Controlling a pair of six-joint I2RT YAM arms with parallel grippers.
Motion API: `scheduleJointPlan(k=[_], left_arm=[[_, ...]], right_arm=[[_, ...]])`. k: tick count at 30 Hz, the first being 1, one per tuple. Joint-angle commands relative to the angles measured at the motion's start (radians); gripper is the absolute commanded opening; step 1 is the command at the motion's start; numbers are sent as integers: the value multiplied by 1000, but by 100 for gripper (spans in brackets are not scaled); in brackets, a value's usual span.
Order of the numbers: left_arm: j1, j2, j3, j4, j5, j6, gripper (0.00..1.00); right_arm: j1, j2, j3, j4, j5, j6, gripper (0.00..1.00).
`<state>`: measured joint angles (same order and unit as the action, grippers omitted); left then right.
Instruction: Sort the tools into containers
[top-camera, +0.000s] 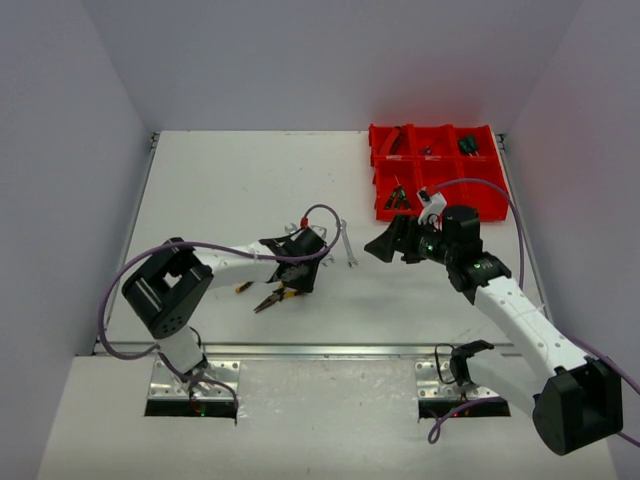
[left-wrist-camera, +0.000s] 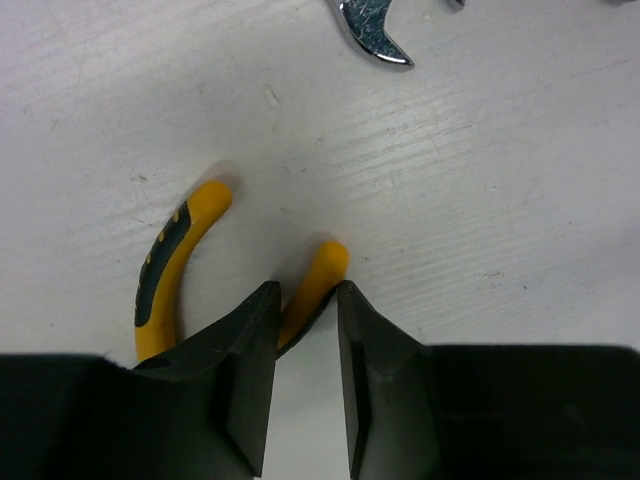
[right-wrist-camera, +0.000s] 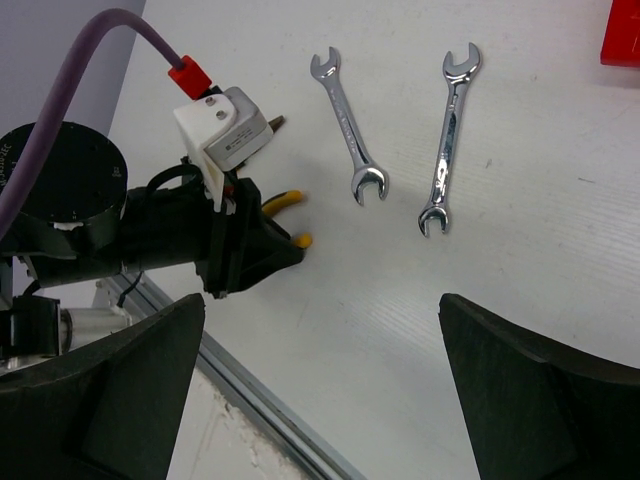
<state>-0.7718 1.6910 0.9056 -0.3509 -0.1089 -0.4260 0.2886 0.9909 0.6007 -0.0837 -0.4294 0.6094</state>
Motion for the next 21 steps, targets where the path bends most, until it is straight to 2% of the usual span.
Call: scheduleJointPlan(k=[1, 3, 5, 10, 21], left_arm=[[-24, 73, 10, -1, 25, 2, 13], [-24, 82, 12, -6, 17, -2, 4], [-24, 77, 13, -15, -1, -9, 0], [-24, 31, 34, -62, -70, -46, 0], [-26, -238, 97, -122, -117, -118, 0]], right_arm=[[-5, -19, -9, 28, 29, -2, 99], [-5, -21, -9, 25, 43, 9, 99], [-5, -28, -11, 23, 55, 17, 99], [-5, -19, -7, 25, 31, 11, 99], [-6, 6, -17, 62, -26, 13, 99]])
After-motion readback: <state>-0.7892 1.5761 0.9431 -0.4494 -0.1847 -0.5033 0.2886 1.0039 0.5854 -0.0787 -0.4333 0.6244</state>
